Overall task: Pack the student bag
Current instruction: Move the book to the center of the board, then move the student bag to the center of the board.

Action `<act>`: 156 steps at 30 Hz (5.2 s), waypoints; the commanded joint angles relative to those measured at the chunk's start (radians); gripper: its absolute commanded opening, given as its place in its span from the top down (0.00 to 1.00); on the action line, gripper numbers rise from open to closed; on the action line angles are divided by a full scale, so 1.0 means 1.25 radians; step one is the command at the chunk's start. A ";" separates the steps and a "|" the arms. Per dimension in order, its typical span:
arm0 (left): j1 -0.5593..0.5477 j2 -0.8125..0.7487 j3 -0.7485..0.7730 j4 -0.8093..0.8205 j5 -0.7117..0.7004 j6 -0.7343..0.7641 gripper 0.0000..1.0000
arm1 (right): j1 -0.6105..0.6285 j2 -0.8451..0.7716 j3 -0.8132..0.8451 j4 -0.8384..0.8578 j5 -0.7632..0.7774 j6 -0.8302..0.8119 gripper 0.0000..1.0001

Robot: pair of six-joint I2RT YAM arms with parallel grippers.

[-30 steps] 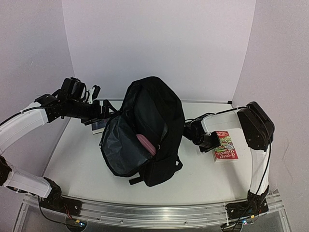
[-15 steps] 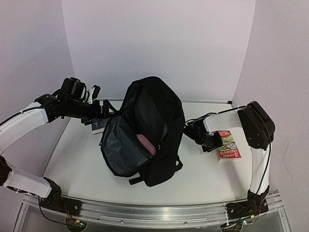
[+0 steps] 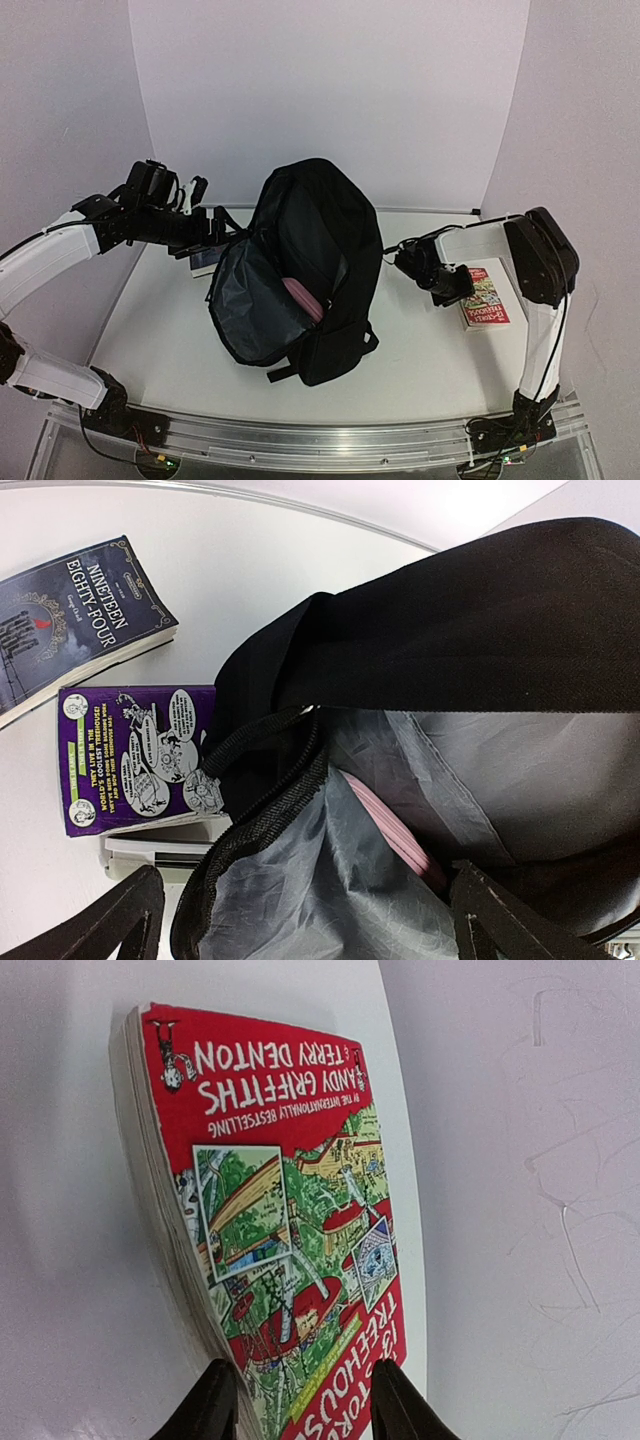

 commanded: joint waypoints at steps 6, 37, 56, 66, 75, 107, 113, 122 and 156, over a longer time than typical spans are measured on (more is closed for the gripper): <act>0.005 0.011 0.062 -0.013 0.000 0.019 0.00 | -0.089 -0.217 0.043 0.135 -0.360 -0.125 0.16; 0.005 0.019 0.041 -0.002 0.032 0.003 0.00 | -0.484 -0.009 0.065 0.315 -0.802 -0.199 0.02; 0.005 -0.079 -0.050 -0.061 -0.052 -0.042 0.00 | -0.193 -0.341 -0.300 0.376 -0.804 0.011 0.06; 0.005 -0.157 -0.109 -0.149 -0.013 -0.088 0.00 | -0.046 -0.486 -0.424 0.440 -0.820 0.188 0.06; 0.004 -0.268 -0.291 -0.160 0.057 -0.211 0.03 | -0.016 -0.566 -0.432 0.390 -0.666 0.217 0.02; -0.147 -0.177 -0.542 0.234 0.170 -0.382 0.11 | -0.055 -0.477 -0.503 0.415 -0.811 0.117 0.14; -0.148 -0.181 -0.556 0.281 0.192 -0.384 0.12 | 0.032 -0.514 -0.531 0.457 -0.859 0.200 0.15; -0.152 -0.098 -0.556 0.410 0.231 -0.386 0.13 | 0.230 -0.491 -0.531 0.551 -0.802 0.362 0.16; -0.007 0.528 -0.199 0.872 0.297 -0.339 0.47 | 0.487 -0.552 -0.439 0.564 -0.535 0.365 0.14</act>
